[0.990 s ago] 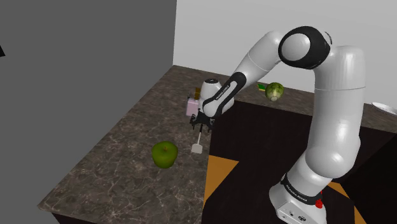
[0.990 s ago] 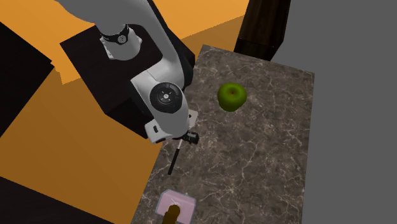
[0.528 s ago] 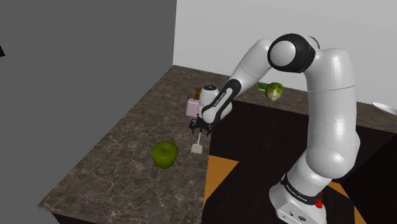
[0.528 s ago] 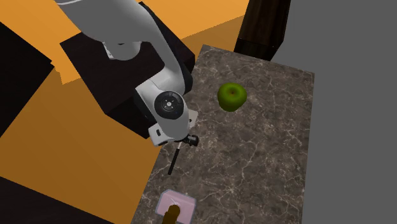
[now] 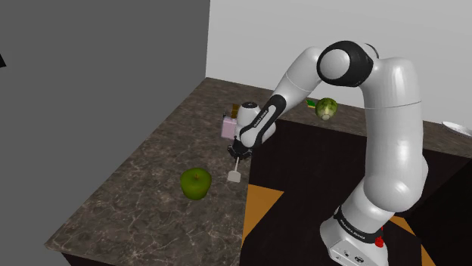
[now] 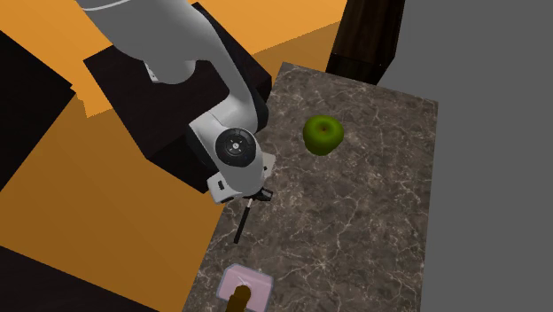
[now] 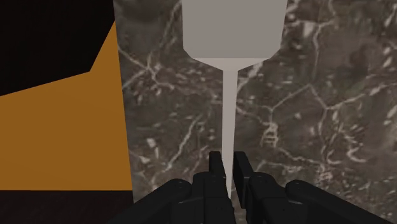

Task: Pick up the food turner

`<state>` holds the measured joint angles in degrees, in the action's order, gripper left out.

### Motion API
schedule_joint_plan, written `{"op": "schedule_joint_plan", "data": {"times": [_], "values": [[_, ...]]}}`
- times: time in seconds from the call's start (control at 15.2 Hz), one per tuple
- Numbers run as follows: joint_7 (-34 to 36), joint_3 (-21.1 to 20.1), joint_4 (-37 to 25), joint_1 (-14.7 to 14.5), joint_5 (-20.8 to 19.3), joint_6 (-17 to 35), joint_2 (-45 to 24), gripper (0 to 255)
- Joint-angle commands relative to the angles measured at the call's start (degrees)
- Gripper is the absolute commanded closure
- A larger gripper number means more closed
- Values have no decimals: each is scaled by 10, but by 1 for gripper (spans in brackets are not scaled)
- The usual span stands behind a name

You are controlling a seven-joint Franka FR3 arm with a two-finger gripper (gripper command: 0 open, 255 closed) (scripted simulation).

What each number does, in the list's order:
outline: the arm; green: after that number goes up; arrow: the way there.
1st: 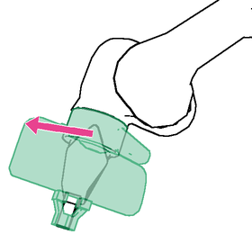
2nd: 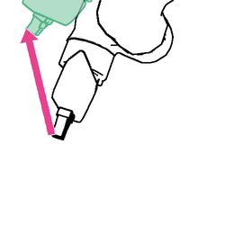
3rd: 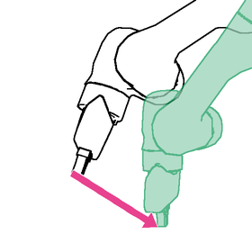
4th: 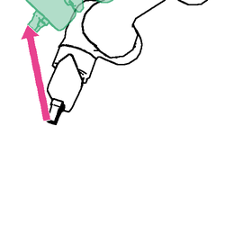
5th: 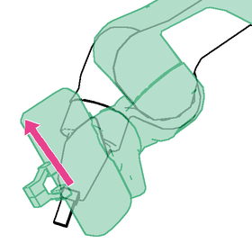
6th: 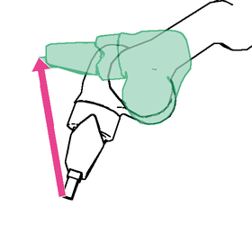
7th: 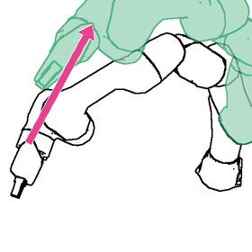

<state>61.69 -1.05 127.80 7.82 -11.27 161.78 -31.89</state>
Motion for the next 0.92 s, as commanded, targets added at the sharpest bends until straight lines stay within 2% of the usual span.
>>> {"op": "schedule_joint_plan", "data": {"times": [0.0,0.13,0.86], "values": [[0,0,0,0,0,0,0,255],[0,0,-1,0,0,0,-1,255],[-16,-16,20,12,15,-64,84,255]]}}
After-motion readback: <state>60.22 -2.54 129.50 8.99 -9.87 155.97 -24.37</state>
